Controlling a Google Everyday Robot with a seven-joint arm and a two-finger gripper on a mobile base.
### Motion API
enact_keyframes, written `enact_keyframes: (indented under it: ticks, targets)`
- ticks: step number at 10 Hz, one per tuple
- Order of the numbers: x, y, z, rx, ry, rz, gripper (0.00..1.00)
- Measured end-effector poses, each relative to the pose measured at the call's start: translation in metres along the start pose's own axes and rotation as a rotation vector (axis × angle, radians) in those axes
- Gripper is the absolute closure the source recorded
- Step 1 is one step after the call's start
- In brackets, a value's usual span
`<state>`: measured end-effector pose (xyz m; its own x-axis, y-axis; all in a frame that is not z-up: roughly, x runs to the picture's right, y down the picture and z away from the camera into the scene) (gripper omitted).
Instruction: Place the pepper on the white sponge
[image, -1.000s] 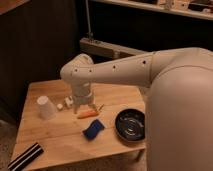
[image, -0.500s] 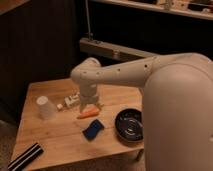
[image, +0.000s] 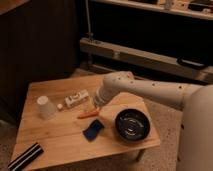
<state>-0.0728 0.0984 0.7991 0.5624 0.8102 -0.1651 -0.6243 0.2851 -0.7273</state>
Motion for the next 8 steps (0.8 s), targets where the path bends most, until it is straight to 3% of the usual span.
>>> enact_keyframes:
  ticks: [2, 5, 7, 8]
  targets:
    - [-0.006, -0.004, -0.008, -0.053, -0.089, -0.166, 0.35]
    - [-0.011, -0.007, -0.016, -0.072, -0.163, -0.287, 0.35]
    - [-0.016, -0.005, -0.011, -0.012, -0.115, -0.279, 0.35]
    - [-0.018, -0.005, -0.005, 0.04, -0.073, -0.333, 0.35]
